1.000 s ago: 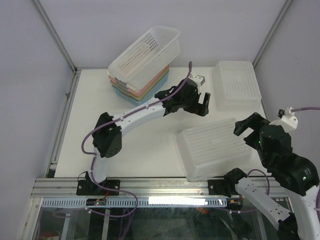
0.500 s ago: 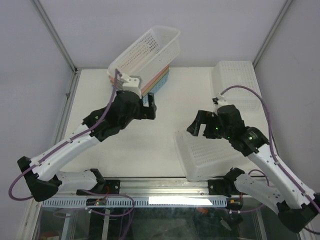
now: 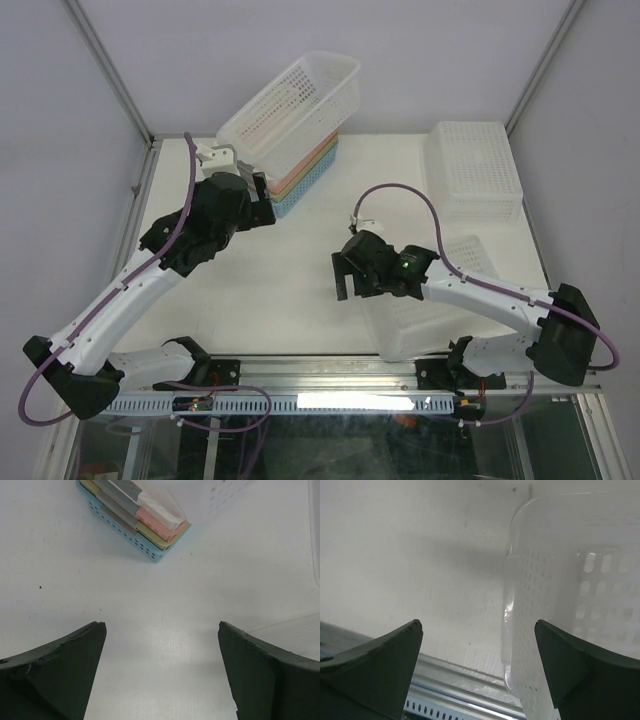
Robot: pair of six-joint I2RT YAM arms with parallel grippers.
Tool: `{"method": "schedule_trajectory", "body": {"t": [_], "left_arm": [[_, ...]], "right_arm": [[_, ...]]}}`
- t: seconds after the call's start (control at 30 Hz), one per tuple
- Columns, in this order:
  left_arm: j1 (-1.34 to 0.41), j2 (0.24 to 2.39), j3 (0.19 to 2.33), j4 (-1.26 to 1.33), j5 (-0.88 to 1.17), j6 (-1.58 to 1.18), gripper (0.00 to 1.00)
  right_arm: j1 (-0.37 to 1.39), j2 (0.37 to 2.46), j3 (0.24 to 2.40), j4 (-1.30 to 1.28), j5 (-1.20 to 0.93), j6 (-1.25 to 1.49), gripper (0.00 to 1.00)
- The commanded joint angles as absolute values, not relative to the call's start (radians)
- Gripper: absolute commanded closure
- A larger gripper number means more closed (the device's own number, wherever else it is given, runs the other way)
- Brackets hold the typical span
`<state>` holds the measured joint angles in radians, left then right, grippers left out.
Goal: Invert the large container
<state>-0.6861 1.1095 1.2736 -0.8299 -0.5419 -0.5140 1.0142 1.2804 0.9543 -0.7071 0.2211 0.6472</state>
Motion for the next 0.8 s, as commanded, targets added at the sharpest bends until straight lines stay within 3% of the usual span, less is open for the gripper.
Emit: {"method": "schedule_trajectory", "body": {"t": [0.0, 0.37, 0.77], "left_arm": [[-0.681, 1.110, 1.277, -0.812, -0.536, -0.512, 0.01], [-0.681, 1.118, 1.241, -0.750, -0.458, -0.482, 0.01], [-0.680, 1.122, 1.340, -0.719, -0.404, -0.352, 0.01]], "right_arm": [[0.935, 1.240, 0.963, -0.821, 0.436, 0.719, 0.01], [0.573, 1.051, 0.849, -0.796, 0.453, 0.705, 0.01], [0.528, 1.060, 0.910, -0.834, 0.470, 0.670, 0.01]]}}
